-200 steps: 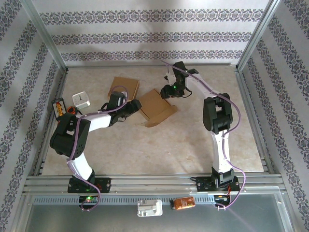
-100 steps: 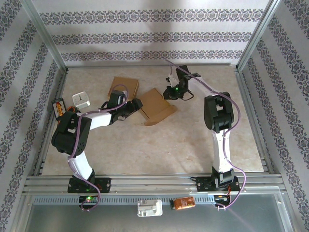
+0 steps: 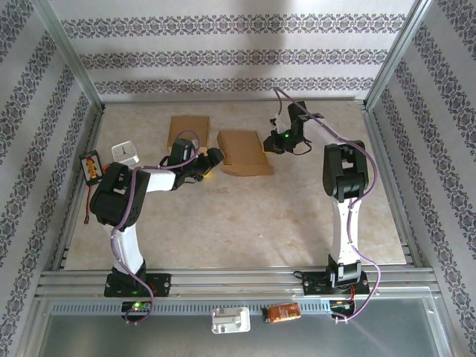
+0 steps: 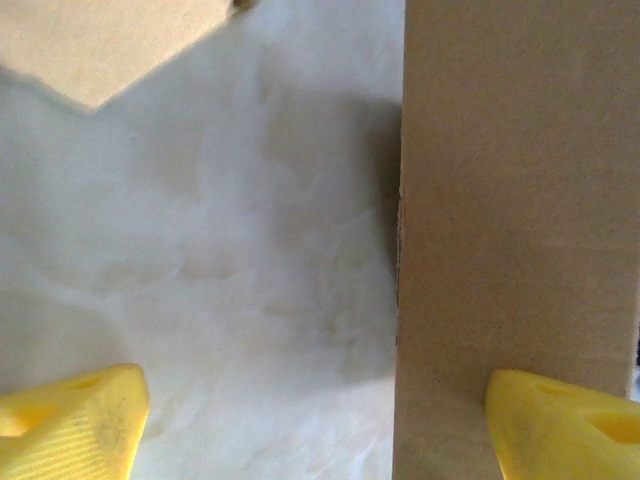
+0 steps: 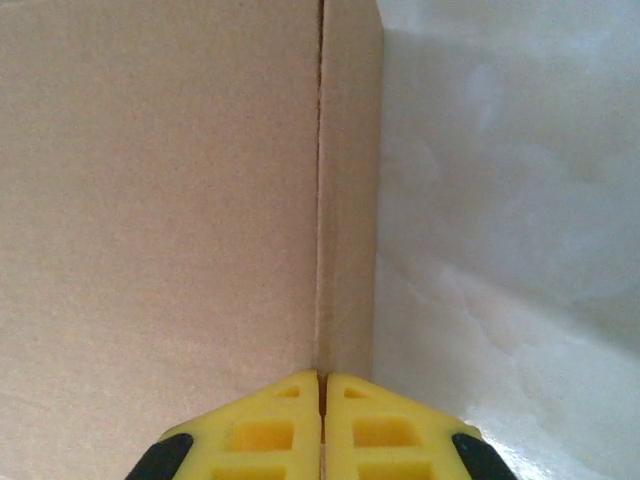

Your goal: Fold the paper box

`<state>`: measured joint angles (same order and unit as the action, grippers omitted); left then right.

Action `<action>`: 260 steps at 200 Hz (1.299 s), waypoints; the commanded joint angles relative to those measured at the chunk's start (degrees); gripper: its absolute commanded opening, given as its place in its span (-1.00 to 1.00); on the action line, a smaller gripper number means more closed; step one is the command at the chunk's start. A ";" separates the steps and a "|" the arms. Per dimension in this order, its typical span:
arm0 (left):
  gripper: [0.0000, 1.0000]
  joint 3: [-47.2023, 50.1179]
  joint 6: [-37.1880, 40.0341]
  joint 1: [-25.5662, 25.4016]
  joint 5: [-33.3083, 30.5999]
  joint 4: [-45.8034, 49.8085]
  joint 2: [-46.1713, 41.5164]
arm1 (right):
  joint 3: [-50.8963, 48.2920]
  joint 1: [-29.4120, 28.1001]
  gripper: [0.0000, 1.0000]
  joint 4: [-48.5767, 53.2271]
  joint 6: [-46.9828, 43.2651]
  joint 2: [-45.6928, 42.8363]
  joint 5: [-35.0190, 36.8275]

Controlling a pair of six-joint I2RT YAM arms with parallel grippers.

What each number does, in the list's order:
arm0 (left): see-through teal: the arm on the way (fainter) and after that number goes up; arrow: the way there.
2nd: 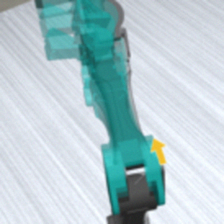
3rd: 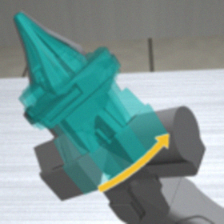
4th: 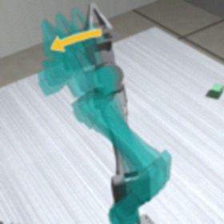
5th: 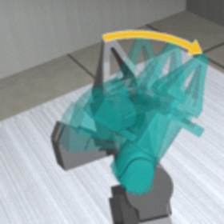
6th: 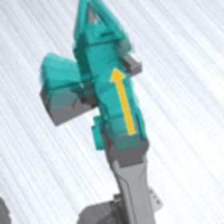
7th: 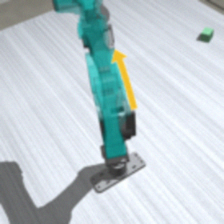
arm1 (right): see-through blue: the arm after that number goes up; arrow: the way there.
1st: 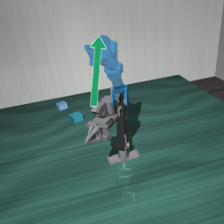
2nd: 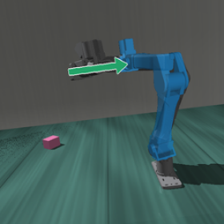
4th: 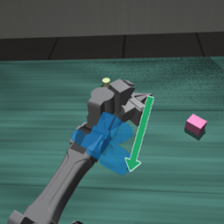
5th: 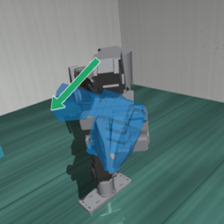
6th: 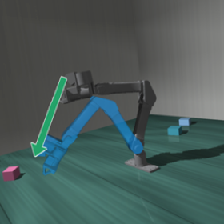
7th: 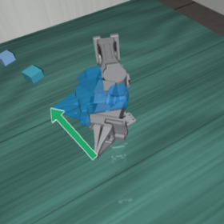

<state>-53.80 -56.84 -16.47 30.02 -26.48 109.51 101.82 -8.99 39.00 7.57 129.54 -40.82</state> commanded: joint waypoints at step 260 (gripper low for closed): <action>0.09 -12.22 -4.99 -4.61 -1.51 5.12 3.86 | -2.59 -1.28 -0.52 2.93 -1.02 -4.71 5.74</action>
<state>-65.28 -63.02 -20.67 30.85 -32.38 117.45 101.43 -9.63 42.44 6.83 129.51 -38.39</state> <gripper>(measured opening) 0.573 0.214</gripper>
